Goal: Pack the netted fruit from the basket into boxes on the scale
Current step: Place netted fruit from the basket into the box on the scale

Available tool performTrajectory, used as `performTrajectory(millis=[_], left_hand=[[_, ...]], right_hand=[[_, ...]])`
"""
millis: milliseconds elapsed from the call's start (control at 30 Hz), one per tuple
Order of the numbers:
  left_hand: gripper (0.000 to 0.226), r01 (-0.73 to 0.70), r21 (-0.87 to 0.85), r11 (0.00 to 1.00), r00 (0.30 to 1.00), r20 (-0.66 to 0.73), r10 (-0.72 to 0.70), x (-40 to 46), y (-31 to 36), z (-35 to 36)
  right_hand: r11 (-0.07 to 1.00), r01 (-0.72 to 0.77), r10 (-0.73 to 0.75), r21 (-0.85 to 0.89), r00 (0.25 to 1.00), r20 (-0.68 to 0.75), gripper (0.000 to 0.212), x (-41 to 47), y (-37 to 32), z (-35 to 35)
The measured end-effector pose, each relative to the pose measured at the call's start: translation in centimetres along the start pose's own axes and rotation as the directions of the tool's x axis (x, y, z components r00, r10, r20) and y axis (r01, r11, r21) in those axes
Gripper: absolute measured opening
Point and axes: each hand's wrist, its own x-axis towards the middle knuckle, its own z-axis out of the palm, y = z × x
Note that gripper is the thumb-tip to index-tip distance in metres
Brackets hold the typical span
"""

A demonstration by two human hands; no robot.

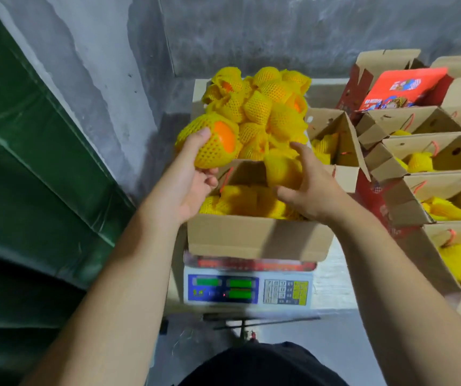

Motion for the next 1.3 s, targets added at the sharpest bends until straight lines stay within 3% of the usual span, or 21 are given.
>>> performTrajectory(millis=[67,100,200,267,333,467,667,833,967,1033,1100,1167,1233,1300], left_hand=[[0.051,0.024,0.014,1.0,0.999,0.038,-0.024,-2.0,-0.8,-0.9],[0.056,0.036,0.034,0.999,0.998,0.042,-0.037,-2.9,-1.1,-1.1],[0.065,0.037,0.137,0.99,0.996,0.081,-0.049,-4.9,-1.5,-1.8],[0.067,0.022,0.188,0.982,0.989,0.138,-0.048,-6.1,-1.7,-2.0],[0.072,0.021,0.223,0.974,0.98,0.186,-0.064,-7.4,-1.7,-2.0],[0.072,0.026,0.252,0.967,0.972,0.219,-0.083,-8.9,-1.9,-2.7],[0.051,-0.04,0.353,0.935,0.975,0.218,-0.041,-9.5,-1.6,-4.7],[0.065,-0.131,0.494,0.859,0.983,0.175,0.05,-9.9,-1.6,-4.3],[0.063,-0.16,0.574,0.803,0.981,0.181,0.066,-10.1,-1.0,-4.0],[0.065,-0.187,0.638,0.747,0.981,0.161,0.108,-10.0,-0.7,-3.8],[0.069,-0.231,0.691,0.685,0.973,0.155,0.172,-9.9,-0.4,-3.5],[0.061,-0.277,0.732,0.622,0.958,0.158,0.241,-9.8,0.0,-3.4],[0.049,-0.311,0.773,0.552,0.942,0.175,0.286,-9.7,0.3,-3.6],[0.04,-0.328,0.808,0.489,0.932,0.194,0.305,-9.5,0.2,-3.8]], right_hand=[[0.988,-0.078,0.082,-0.136,0.996,0.022,0.11,-2.0,-0.8,0.9],[0.995,-0.044,0.043,-0.085,0.999,-0.013,0.109,-3.0,-1.8,1.4],[0.914,0.156,-0.191,0.375,0.98,0.057,0.102,-5.8,-5.5,2.6],[0.875,0.255,-0.308,0.413,0.949,0.066,0.097,-7.2,-7.3,3.7],[0.858,0.331,-0.338,0.392,0.94,-0.053,0.082,-8.2,-8.6,4.8],[0.819,0.322,-0.27,0.476,0.947,-0.175,0.066,-9.8,-9.2,6.1],[0.707,0.194,-0.114,0.68,0.98,-0.161,0.053,-10.9,-9.5,6.5],[0.626,0.193,-0.073,0.756,0.979,-0.19,0.047,-10.9,-10.4,7.1],[0.565,0.233,-0.045,0.792,0.967,-0.253,0.042,-10.0,-10.9,7.2],[0.586,0.266,0.012,0.766,0.942,-0.336,0.043,-9.7,-11.4,7.4],[0.727,0.278,0.065,0.628,0.882,-0.466,0.045,-9.2,-11.4,7.4],[0.892,0.226,0.018,0.392,0.848,-0.529,0.056,-8.4,-10.7,7.1],[0.981,0.073,-0.007,0.177,0.937,-0.35,0.078,-7.6,-9.9,6.3],[0.996,-0.09,0.087,-0.01,0.983,-0.161,0.085,-7.4,-9.2,5.8]])
